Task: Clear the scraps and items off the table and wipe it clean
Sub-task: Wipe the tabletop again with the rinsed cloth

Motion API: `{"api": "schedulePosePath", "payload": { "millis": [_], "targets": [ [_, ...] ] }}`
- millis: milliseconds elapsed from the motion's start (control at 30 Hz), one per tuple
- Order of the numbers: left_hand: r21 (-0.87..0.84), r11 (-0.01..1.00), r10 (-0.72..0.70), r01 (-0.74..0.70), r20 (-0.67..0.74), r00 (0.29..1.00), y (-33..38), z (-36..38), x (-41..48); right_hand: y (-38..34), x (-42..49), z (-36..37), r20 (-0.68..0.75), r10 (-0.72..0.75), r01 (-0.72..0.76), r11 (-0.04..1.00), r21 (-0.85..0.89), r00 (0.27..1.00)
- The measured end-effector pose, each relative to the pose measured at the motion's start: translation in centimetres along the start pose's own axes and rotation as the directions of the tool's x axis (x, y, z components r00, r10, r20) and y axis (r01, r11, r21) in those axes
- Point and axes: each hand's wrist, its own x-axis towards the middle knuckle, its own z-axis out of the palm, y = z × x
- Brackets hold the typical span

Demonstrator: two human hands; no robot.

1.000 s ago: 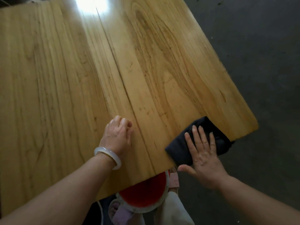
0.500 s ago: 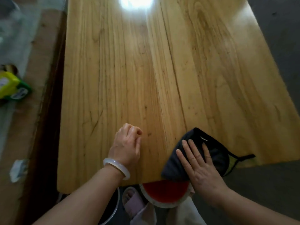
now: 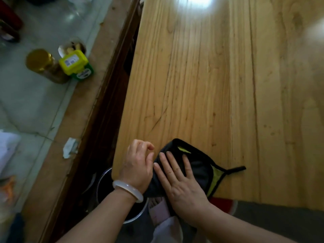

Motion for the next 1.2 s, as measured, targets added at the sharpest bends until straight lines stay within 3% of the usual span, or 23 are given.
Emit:
{"api": "schedulePosePath", "payload": {
  "millis": [200,367,467,600,767,900,967,1067,1133,1200],
  "targets": [
    [-0.059,0.977,-0.210,0.204,-0.118,0.971,-2.7,-2.9,-0.5,-4.3,4.3,-1.8,0.115,-0.018,0.018,1.000,0.004,0.993],
    [-0.244,0.811,-0.579,0.532,-0.206,0.789,-5.0,-4.7,-0.9,-7.2,7.6,-3.1,0.198,-0.026,0.013,0.998,0.069,0.980],
    [-0.278,0.736,-0.671,0.617,-0.182,0.719,-6.0,-5.1,-1.1,-8.2,8.8,-2.2,0.140,-0.010,-0.002,0.996,0.087,0.990],
    [-0.312,0.656,-0.743,0.687,-0.110,0.660,-7.0,-5.3,-1.0,-8.8,10.9,-2.3,0.037,0.002,-0.010,0.979,0.202,0.999],
    [-0.431,0.483,-0.845,0.762,-0.004,0.534,-8.2,-5.5,-0.1,-7.2,14.8,-4.3,0.036,0.112,-0.117,0.962,0.246,0.993],
    [-0.505,0.262,-0.875,0.822,0.235,0.423,-8.0,-5.6,0.8,-5.0,16.6,-5.6,0.015,0.214,-0.209,0.932,0.296,0.977],
    [-0.509,0.198,-0.850,0.838,0.337,0.406,-7.3,-5.7,1.3,-4.3,16.7,-6.1,-0.026,0.252,-0.215,0.872,0.439,0.967],
    [-0.506,0.125,-0.830,0.853,0.418,0.370,-6.3,-5.8,2.0,-3.2,16.0,-7.3,-0.152,0.419,-0.231,0.728,0.645,0.895],
    [-0.505,0.023,-0.838,0.863,0.461,0.293,-6.3,-5.5,2.2,-1.7,15.1,-7.9,-0.211,0.559,-0.320,0.700,0.639,0.802],
    [-0.497,-0.040,-0.832,0.867,0.498,0.246,-6.6,-4.8,2.2,0.0,14.4,-8.5,-0.136,0.659,-0.470,0.650,0.597,0.739]
  ]
}}
